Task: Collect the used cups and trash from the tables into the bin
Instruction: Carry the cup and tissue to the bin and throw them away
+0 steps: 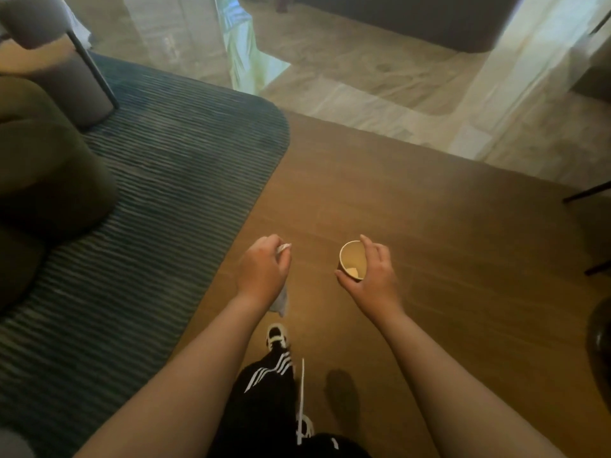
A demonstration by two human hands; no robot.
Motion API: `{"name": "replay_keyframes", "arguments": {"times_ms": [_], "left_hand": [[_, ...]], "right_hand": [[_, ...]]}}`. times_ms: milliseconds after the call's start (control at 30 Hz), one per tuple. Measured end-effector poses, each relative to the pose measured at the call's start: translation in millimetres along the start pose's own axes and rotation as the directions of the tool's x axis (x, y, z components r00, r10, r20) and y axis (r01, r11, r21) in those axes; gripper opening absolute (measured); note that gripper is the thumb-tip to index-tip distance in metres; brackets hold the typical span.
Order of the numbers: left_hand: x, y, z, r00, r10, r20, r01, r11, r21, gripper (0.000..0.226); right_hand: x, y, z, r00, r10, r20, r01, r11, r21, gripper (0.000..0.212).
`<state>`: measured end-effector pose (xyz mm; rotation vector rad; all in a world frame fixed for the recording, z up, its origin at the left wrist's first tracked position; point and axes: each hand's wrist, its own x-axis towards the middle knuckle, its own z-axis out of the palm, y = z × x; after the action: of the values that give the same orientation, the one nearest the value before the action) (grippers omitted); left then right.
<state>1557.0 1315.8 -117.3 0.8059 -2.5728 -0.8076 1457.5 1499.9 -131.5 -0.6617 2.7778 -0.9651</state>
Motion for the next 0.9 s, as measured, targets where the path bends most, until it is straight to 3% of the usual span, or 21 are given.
{"name": "replay_keyframes", "arguments": {"times_ms": [333,633,900], "left_hand": [[201,-36,45,0.996,-0.084,-0.002,0.084,0.996,0.002,0.015],[410,-27,43,0.994,-0.106,-0.030,0.106,0.994,0.020,0.017],[554,-16,85,0.995,-0.091,-0.032,0.091,0.996,0.018,0.016]], "right_hand": [[212,-11,48,0.998,-0.026,0.052,0.028,0.998,-0.052,0.082],[429,-57,40,0.996,-0.072,0.047,0.076,0.994,-0.079,0.084],[576,-47,42,0.998,-0.042,0.037,0.044,0.997,-0.060,0.083]]}}
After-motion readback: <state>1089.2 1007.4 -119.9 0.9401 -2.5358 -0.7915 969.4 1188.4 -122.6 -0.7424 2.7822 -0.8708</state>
